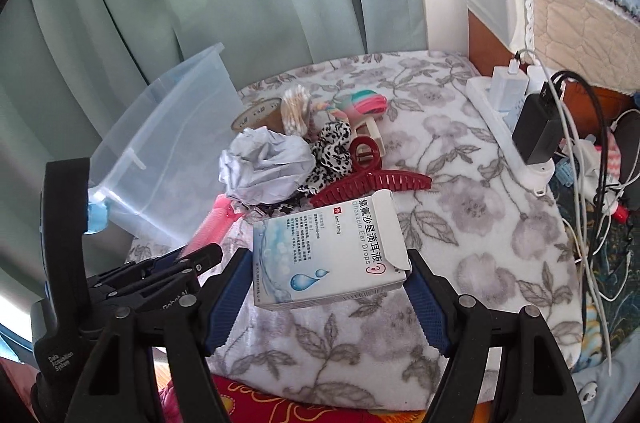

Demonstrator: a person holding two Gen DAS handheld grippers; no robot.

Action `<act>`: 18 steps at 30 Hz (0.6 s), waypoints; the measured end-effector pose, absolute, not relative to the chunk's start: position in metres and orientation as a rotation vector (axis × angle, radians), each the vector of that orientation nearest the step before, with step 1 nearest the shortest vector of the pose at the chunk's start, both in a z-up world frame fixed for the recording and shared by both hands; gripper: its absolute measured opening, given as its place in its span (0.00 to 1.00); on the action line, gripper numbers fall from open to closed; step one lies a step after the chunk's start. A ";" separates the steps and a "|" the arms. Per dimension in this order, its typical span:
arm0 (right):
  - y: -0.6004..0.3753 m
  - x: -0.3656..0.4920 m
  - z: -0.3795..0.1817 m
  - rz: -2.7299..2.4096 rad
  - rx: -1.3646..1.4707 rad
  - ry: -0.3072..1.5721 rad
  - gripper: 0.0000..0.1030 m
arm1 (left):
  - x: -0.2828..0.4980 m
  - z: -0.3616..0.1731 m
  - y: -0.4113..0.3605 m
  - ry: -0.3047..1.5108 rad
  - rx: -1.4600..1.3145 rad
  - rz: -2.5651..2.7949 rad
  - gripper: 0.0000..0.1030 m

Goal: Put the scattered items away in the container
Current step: 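Lift and carry the roller with left tool while right tool carries the box to the container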

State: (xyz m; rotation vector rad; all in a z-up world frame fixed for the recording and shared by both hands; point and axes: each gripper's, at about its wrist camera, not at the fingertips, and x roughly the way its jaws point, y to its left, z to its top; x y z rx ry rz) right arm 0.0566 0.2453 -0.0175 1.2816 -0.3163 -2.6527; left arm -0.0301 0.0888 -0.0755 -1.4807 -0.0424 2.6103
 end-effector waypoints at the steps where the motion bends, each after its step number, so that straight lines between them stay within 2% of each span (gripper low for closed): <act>1: 0.244 0.059 -0.014 -2.660 1.269 -0.309 0.76 | -0.029 -0.074 0.088 -0.045 -1.465 2.613 0.24; 18: 0.230 0.084 0.064 -2.742 1.013 -0.242 0.76 | -0.002 0.018 0.075 -0.071 -1.215 2.655 0.24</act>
